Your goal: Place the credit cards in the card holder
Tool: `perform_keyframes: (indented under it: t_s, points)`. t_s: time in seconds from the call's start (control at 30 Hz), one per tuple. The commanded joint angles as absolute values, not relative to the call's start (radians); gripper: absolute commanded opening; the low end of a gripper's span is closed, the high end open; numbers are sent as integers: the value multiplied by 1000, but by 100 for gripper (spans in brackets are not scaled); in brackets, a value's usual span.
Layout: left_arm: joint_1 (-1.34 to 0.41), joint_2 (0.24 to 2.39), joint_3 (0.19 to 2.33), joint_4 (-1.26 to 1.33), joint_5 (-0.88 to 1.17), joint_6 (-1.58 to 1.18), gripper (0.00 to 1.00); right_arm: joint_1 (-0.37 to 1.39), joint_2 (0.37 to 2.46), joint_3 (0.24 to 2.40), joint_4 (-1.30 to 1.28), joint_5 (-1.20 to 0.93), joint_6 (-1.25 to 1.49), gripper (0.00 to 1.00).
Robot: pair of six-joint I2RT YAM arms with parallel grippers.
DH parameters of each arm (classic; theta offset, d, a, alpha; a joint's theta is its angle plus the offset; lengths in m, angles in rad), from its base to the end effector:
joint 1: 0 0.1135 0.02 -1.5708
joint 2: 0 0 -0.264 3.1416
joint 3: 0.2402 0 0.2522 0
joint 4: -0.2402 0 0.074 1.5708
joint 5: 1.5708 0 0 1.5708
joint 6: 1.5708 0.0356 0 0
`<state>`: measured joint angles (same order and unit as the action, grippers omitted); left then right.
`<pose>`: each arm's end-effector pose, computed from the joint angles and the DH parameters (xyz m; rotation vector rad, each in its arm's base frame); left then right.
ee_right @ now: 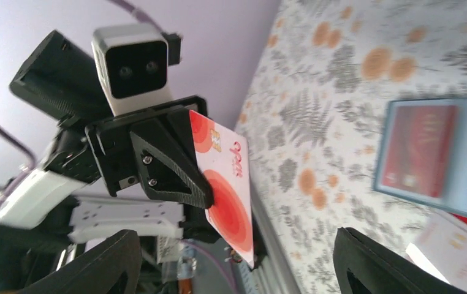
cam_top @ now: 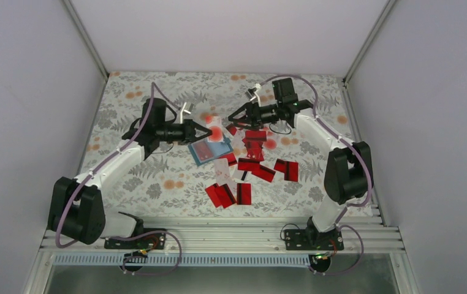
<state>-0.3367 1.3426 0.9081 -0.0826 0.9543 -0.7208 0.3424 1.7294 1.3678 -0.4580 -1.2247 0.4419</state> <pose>0.2641 -0.1232 0.2752 0.2257 2.2478 -1.6006 0.3380 0.1560 0.2807 -0.5188 2.3150 1.8286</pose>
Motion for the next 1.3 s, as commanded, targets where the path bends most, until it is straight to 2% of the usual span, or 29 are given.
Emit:
perform_keyframes:
  t_s: [0.0,0.3,0.83,1.27]
  points:
    - [-308,1345,866,-301,843,-602,2,334,1760,1345,-506,-1034,433,80]
    - [-236,1498,851,-414,840,-508,2,370,1864,1356,-488,-914,447,78]
    - [-206,1768,953,-423,924,-402,2,413,2083,1536,-462,-925,436,70]
    - [-203,1888,1026,-406,951,-395,2,417,2205,1611,-461,-938,416,67]
